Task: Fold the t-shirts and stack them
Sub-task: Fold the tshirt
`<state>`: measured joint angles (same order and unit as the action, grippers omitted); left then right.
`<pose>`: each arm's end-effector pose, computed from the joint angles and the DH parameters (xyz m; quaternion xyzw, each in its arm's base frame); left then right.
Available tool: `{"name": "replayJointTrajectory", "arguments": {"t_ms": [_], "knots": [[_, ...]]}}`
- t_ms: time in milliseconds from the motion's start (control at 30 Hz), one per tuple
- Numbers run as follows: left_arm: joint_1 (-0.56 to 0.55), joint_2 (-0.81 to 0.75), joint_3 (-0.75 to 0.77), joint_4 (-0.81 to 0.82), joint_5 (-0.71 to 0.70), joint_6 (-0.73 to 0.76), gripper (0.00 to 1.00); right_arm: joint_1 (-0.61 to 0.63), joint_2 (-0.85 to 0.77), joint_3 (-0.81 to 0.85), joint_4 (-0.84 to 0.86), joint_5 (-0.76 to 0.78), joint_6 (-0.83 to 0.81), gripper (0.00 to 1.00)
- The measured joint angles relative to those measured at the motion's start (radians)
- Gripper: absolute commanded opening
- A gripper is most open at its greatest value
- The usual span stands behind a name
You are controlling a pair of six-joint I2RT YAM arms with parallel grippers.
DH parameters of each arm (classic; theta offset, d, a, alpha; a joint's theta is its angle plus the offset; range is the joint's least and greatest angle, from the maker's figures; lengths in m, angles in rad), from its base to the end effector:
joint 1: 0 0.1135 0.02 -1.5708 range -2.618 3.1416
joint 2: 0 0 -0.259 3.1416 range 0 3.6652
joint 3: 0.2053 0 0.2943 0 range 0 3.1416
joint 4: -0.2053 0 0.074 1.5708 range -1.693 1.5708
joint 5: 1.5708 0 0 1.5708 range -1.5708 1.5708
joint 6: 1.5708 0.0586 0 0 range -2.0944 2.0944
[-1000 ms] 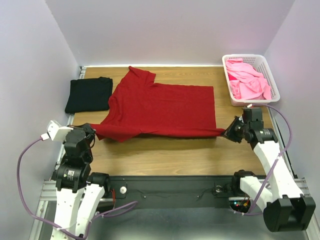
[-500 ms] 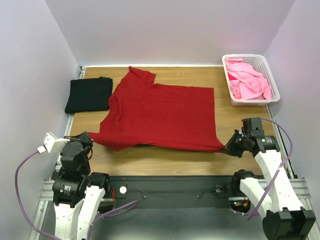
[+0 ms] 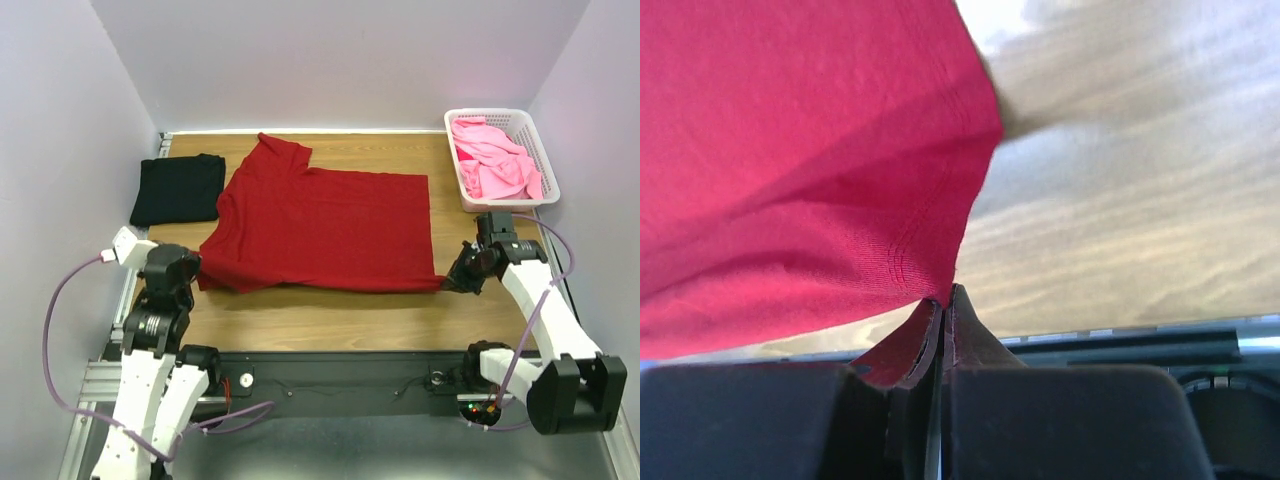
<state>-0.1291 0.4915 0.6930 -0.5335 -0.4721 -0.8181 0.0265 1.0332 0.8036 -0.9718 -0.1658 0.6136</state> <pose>0.1832 0.0031 0.3111 -0.3951 0.6993 -0.0880 0.5892 0.2288 0.0157 0.2059 0.2689 0.9421 0.1348 0.1481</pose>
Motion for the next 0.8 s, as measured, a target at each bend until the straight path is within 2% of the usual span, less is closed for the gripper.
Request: {"name": "replayJointTrajectory", "arguments": {"t_ms": [300, 800], "knots": [[0.0, 0.188, -0.01, 0.169, 0.019, 0.105, 0.0, 0.0, 0.188, 0.047, 0.096, 0.0, -0.061, 0.01], [0.0, 0.402, -0.021, 0.307, 0.005, 0.196, 0.0, 0.0, 0.397, 0.117, 0.199, 0.012, -0.111, 0.01]]}}
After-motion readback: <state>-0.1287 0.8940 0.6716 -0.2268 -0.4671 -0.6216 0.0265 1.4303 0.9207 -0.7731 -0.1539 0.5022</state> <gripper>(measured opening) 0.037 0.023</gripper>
